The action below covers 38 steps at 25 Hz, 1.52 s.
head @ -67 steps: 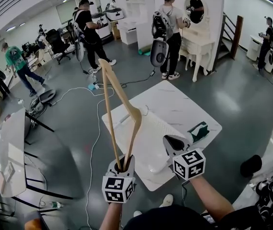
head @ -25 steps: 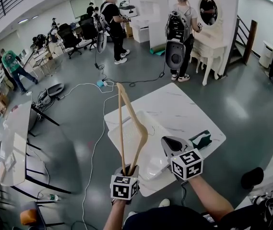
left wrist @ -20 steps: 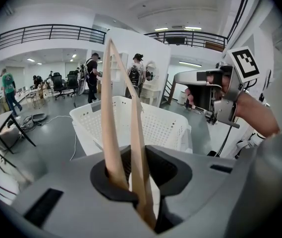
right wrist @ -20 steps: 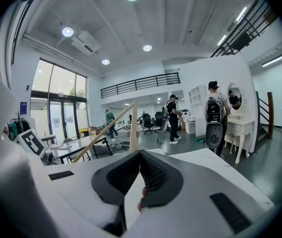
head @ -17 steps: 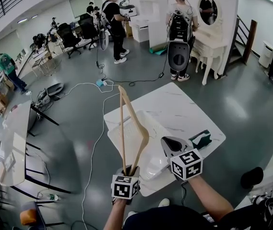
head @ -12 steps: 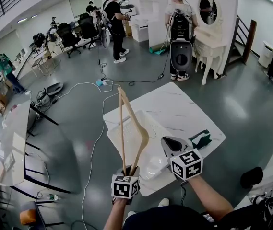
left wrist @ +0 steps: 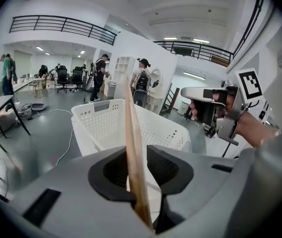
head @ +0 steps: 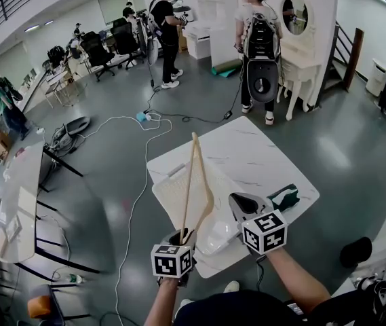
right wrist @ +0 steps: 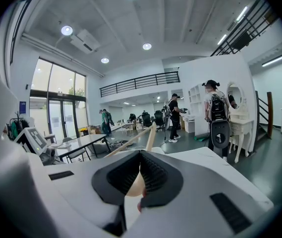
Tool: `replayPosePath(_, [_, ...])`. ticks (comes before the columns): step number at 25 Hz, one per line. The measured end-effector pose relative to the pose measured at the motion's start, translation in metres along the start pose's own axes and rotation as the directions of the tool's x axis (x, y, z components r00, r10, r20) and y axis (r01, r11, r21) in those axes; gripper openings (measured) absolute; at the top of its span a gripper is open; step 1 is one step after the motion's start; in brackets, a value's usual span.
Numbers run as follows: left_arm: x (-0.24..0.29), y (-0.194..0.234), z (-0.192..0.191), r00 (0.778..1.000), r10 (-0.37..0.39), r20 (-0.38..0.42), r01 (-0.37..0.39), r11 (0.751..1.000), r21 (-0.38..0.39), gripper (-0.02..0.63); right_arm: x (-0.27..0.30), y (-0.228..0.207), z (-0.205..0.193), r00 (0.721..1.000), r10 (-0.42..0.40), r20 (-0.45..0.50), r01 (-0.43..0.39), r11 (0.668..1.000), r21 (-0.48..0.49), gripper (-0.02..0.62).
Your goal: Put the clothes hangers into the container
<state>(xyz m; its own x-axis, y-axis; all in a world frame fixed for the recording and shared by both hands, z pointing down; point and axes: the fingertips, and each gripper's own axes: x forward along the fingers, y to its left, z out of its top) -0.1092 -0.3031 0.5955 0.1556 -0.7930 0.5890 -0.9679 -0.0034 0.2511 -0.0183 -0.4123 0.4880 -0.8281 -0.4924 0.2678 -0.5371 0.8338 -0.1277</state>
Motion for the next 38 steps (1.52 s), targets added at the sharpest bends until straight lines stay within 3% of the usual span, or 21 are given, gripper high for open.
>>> replayPosePath(5, [0.001,-0.003,0.018,0.998,-0.018,0.056,0.019,1.0,-0.017,0.087,0.001,0.002,-0.001,1.0,0.004,-0.001,-0.004,1.0,-0.003,0.018])
replayPosePath(9, [0.011,-0.007,0.006,1.0,-0.001,0.021,0.001,1.0,0.014,0.083,0.0,-0.001,-0.004,1.0,0.002,-0.002,-0.002,1.0,-0.002,0.018])
replayPosePath(18, [0.015,-0.019,-0.002,0.999,-0.045,0.023,0.046,0.999,-0.029,0.084,-0.006,-0.008,-0.01,1.0,-0.012,-0.009,0.013,1.0,0.01,0.018])
replayPosePath(27, [0.007,-0.026,0.015,0.989,-0.1,0.111,0.108,0.992,-0.064,0.11,-0.002,-0.008,-0.012,1.0,-0.01,-0.012,0.01,1.0,0.022,0.018])
replayPosePath(38, [-0.008,-0.015,0.023,0.988,-0.084,0.132,0.092,0.994,-0.059,0.11,-0.003,0.002,-0.006,1.0,-0.017,-0.007,0.018,1.0,0.021,0.018])
